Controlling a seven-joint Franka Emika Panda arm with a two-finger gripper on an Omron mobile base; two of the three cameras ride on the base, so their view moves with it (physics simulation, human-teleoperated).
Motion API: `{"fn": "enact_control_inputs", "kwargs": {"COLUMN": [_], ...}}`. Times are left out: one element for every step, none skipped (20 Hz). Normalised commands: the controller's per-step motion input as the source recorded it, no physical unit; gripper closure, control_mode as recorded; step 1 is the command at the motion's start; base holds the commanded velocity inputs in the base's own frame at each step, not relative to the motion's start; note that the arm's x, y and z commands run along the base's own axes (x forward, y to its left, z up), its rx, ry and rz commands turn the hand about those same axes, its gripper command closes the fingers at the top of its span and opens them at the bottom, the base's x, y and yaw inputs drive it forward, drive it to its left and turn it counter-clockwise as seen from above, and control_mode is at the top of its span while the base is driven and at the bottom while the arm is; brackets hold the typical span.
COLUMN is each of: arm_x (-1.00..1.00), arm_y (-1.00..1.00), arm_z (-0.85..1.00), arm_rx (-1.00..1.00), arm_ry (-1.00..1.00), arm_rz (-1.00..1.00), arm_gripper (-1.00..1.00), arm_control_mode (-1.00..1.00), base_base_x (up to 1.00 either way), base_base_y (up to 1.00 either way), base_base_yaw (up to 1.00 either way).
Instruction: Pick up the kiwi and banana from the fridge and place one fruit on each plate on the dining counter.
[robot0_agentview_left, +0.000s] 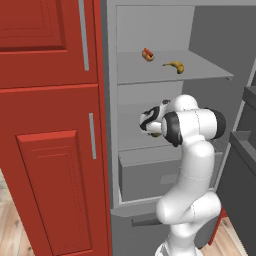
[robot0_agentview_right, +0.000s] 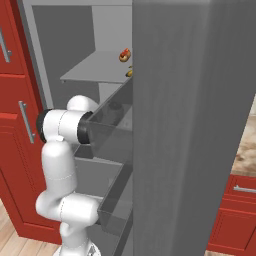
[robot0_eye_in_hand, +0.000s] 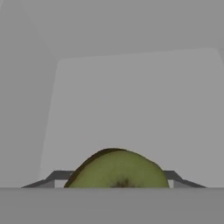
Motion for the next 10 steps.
{"fn": "enact_control_inputs", "kwargs": {"arm_x": [0.0,-0.1,-0.27,-0.44,-0.65,-0.77,-0.81,-0.83,-0.82,-0.8], "arm_y": [0.01,0.0,0.0,0.0,0.0,0.0,0.0,0.0,0.0,0.0], "arm_z": [-0.01,0.0,0.0,0.0,0.11,0.2,0.29,0.39,0.41,0.4], "arm_rx": [0.0,0.0,0.0,0.0,0.0,0.0,0.0,0.0,0.0,0.0], "arm_ry": [0.0,0.0,-0.11,-0.19,-0.24,-0.26,-0.29,-0.29,-0.25,-0.21], "arm_rz": [0.0,0.0,0.0,0.0,0.0,-0.03,-0.04,-0.06,-0.07,-0.07], "arm_gripper": [1.0,1.0,1.0,1.0,1.0,1.0,1.0,1.0,1.0,1.0], "arm_control_mode": [-1.0,-1.0,-1.0,-1.0,-1.0,-1.0,-1.0,-1.0,-1.0,-1.0], "base_base_x": [0.0,0.0,0.0,0.0,0.0,0.0,0.0,0.0,0.0,0.0], "base_base_y": [0.0,0.0,0.0,0.0,0.0,0.0,0.0,0.0,0.0,0.0], "base_base_yaw": [0.0,0.0,0.0,0.0,0.0,0.0,0.0,0.0,0.0,0.0]}}
